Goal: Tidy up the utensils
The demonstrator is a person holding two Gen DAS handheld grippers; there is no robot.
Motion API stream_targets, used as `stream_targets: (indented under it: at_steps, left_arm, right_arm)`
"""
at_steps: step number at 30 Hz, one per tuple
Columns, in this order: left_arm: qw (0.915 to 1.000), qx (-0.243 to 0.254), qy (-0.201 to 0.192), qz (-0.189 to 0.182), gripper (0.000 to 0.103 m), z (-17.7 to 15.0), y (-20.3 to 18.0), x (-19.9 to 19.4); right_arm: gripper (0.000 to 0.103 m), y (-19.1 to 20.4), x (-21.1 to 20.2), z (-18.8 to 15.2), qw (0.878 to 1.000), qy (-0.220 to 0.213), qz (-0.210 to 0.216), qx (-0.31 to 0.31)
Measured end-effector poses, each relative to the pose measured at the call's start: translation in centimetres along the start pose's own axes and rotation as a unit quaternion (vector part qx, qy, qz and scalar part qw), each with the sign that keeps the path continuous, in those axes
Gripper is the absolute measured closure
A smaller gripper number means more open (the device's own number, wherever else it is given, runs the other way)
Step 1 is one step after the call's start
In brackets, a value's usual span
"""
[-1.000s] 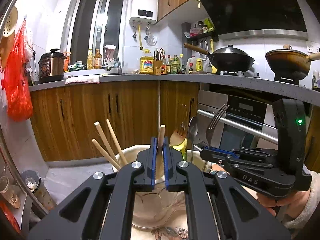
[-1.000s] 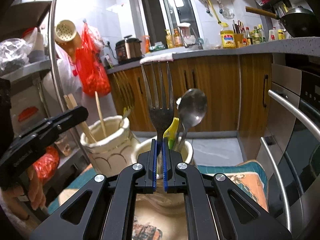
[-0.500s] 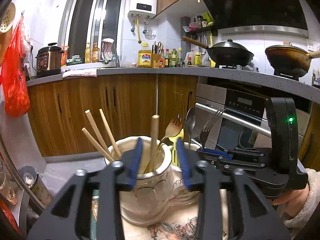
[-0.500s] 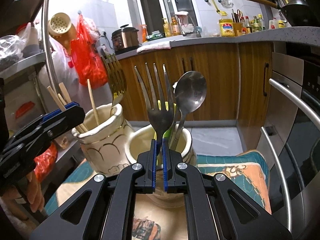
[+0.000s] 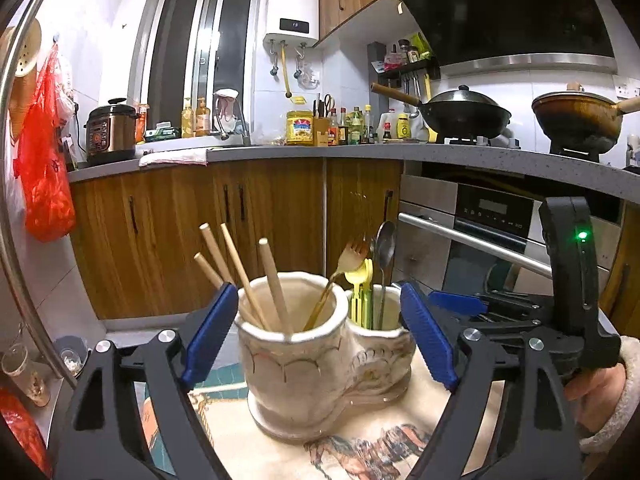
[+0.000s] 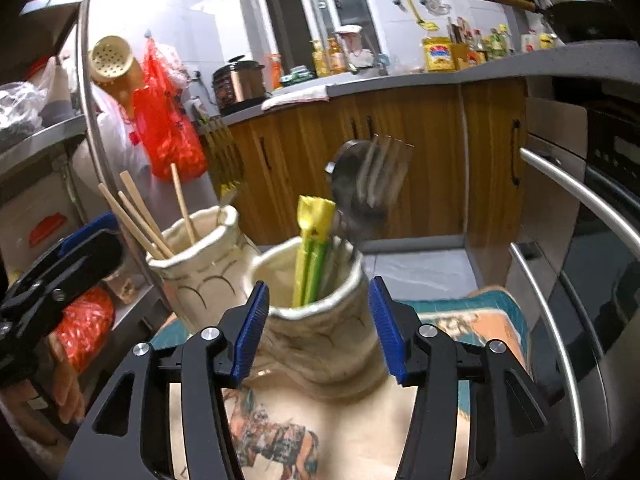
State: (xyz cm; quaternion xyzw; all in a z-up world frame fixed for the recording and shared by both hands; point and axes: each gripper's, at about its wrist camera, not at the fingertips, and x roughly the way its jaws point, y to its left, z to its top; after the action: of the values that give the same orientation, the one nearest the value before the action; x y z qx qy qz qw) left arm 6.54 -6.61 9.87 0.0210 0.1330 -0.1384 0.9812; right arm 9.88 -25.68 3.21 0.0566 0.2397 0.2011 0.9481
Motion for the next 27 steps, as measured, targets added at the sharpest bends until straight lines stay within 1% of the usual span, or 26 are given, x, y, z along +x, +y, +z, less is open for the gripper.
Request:
stream_targets:
  at_steps: [1,2,3,4,5,6,8,10,12,13,14,15,16,17,18,21,23,25,27]
  left_arm:
    - [1.0,-0.006,-0.003,0.003,0.016,-0.4,0.1,-0.5]
    - [0.9999,-0.014,-0.001,0.005,0.011,-0.9,0.2,-0.9]
    - [0.9998,-0.018,0.01,0.005,0.01,-1.2,0.2,-1.1]
    - [0.9995,-0.019,0.024,0.008,0.01,-1.7,0.1,-1.4]
    - [0.9994,-0.022,0.025,0.013,0.009,-2.1,0.0,-1.7]
    - [0.9991,-0.029,0.026,0.018,0.006,-3.0,0.1,-2.2]
    - [0.9981,-0.037,0.045,0.02,0.006,-4.0,0.1,-2.4]
    - [0.9968,-0.047,0.058,0.03,0.006,-5.4,0.3,-2.7]
    - [0.9955,-0.048,0.07,0.041,0.006,-6.3,0.6,-2.8]
    - [0.995,-0.044,0.071,0.054,0.006,-6.8,0.6,-2.9]
    - [0.995,-0.041,0.067,0.063,0.006,-7.0,0.5,-3.0]
    - [0.9945,-0.036,0.066,0.073,0.006,-7.1,0.5,-3.0]
    - [0.9938,-0.03,0.068,0.082,0.006,-7.3,0.4,-2.9]
    - [0.9936,-0.029,0.067,0.086,0.006,-7.3,0.2,-2.9]
    - [0.9935,-0.029,0.062,0.09,0.006,-7.4,0.2,-3.0]
    - [0.9925,-0.025,0.051,0.108,0.006,-7.5,0.1,-2.8]
    - [0.9911,-0.02,0.051,0.121,0.006,-7.7,0.0,-2.5]
    - [0.9899,-0.017,0.054,0.13,0.006,-7.9,0.0,-2.2]
    - [0.9898,-0.019,0.05,0.132,0.006,-7.9,0.0,-2.3]
  right_arm:
    - [0.045,-0.2,-0.2,-0.2,1.0,0.005,0.0,0.004]
    - [0.043,-0.3,-0.4,-0.5,1.0,0.008,-0.001,0.008]
    - [0.039,-0.4,-0.7,-1.0,1.0,0.009,-0.004,0.014]
    - [0.038,-0.5,-0.9,-1.5,1.0,0.015,-0.005,0.018]
    - [0.038,-0.5,-0.9,-1.9,1.0,0.022,-0.004,0.019]
    - [0.037,-0.5,-1.1,-2.6,0.999,0.032,-0.005,0.02]
    - [0.035,-0.5,-1.2,-3.7,0.999,0.043,-0.014,0.017]
    - [0.033,-0.4,-1.2,-4.9,0.998,0.064,-0.025,0.01]
    - [0.026,-0.3,-1.4,-5.6,0.997,0.072,-0.029,0.009]
    - [0.025,-0.3,-1.6,-5.8,0.997,0.071,-0.03,0.008]
    - [0.024,-0.2,-2.0,-5.9,0.997,0.065,-0.033,0.005]
    - [0.02,-0.2,-2.2,-5.9,0.998,0.059,-0.037,0.001]
    - [0.017,0.1,-2.7,-5.8,0.998,0.044,-0.045,-0.006]
    - [0.011,0.3,-3.2,-5.7,0.998,0.026,-0.053,-0.014]
    - [0.009,0.3,-3.5,-5.7,0.998,0.013,-0.059,-0.018]
    - [0.007,0.8,-4.5,-5.5,0.996,-0.034,-0.08,-0.036]
    - [0.006,1.1,-4.7,-5.4,0.994,-0.053,-0.087,-0.047]
    - [0.006,1.4,-4.6,-5.6,0.991,-0.066,-0.094,-0.066]
    - [0.005,1.5,-4.4,-5.7,0.99,-0.069,-0.094,-0.077]
